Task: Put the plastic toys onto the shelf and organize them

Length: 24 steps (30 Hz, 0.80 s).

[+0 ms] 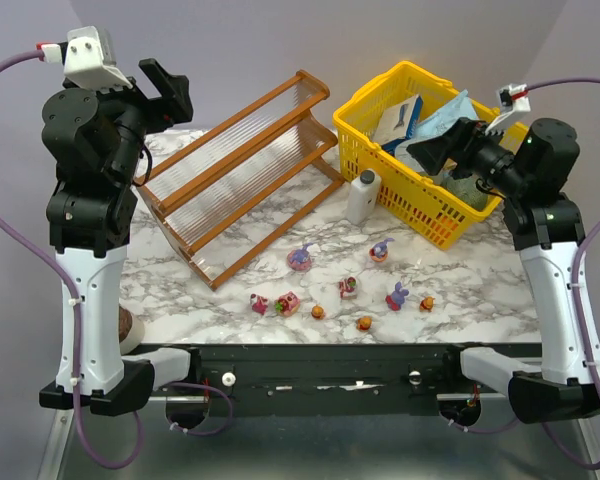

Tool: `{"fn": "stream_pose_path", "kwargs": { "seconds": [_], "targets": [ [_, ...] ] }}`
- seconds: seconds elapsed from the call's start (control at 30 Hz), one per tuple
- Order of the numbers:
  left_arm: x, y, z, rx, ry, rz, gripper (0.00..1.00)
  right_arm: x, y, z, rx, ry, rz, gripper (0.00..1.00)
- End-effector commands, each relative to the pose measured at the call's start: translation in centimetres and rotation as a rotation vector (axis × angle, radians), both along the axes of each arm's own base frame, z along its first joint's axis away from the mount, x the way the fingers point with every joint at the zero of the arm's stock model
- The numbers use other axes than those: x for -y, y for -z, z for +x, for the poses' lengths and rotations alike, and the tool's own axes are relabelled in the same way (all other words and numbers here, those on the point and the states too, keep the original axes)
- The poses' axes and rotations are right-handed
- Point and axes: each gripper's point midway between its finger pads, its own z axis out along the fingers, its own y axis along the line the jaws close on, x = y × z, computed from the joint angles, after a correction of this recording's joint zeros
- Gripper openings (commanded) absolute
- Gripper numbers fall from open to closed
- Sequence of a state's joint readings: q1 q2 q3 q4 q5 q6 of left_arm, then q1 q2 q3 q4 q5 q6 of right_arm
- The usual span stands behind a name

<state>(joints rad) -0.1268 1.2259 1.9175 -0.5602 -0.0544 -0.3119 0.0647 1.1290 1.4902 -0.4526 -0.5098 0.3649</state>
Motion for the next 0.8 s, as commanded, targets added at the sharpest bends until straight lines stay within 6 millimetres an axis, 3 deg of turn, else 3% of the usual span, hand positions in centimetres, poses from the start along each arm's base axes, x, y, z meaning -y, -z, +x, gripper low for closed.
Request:
{"fn": "stream_pose_path", "kwargs": {
  "seconds": [0.0,0.2,0.43,0.47,0.53,0.7,0.77],
  "targets": [
    [0.4,0.7,-0.8,-0.017,0.022,-0.007,0.99,-1.2,1.5,-0.7,0.01,-0.038,-0.038,1.0],
    [0.4,2.6,-1.3,-0.01,0.028,0.006,0.99,-5.6,5.5,-1.2,-0.003,-0.103,-0.13,1.0],
    [1.1,4.3,-1.4,-0.022,0.076,0.045,0.99,-12.8,13.5,-3.1,0.034,-0.381,-0.243,1.0],
    [1.4,4.6,-1.3,-0.028,0.086,0.045,0.99,-13.3,15.2,-3.3,0.031,-0.418,-0.276,1.0],
    [1.7,4.8,-1.4,-0.028,0.106,0.041,0.99,-14.4,16.8,-3.6,0.025,-0.475,-0.298,1.0],
    [2.6,5.4,-1.2,-0.039,0.151,0.019,0.99,-15.9,22.8,-2.7,-0.06,-0.525,-0.354,1.0],
    [2.7,5.8,-1.1,-0.048,0.158,0.011,0.99,-16.8,24.0,-2.7,-0.054,-0.544,-0.353,1.0]
  ]
}}
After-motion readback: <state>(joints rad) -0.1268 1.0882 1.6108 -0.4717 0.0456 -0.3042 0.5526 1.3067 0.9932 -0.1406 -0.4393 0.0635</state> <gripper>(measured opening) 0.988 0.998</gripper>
